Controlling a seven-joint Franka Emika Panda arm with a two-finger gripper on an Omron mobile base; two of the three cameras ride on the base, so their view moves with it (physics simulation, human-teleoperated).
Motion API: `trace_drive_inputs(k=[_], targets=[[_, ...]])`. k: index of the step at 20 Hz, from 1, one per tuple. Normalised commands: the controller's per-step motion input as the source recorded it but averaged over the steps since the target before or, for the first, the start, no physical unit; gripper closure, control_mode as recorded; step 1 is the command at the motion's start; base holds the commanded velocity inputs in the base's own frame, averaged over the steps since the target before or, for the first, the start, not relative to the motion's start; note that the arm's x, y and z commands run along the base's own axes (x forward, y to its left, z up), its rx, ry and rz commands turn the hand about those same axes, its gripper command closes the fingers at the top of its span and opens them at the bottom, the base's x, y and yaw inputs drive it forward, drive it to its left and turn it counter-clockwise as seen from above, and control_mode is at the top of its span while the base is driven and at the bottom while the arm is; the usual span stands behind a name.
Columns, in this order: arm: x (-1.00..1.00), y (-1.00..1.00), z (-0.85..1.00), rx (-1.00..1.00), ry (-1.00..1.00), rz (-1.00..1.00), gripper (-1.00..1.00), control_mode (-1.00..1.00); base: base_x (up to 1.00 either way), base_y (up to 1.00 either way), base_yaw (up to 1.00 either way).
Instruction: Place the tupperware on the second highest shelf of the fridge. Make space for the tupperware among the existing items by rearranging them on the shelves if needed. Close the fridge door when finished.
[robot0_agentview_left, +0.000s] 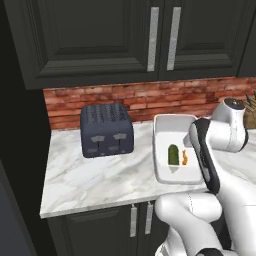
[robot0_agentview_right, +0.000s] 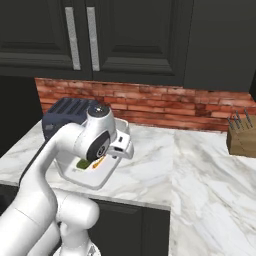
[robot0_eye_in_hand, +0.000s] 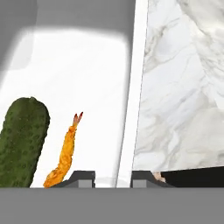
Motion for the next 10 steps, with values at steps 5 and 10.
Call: trace_drive_inputs(k=[5,10], targets=[[-0.48,0.01,1.0,0.2,0.0,-0.08,1.0,-1.0,0.0,0.0,0.0],[-0.56,0.0,0.73,0.1,0.0,-0.01,1.0,-1.0,0.0,0.0,0.0]])
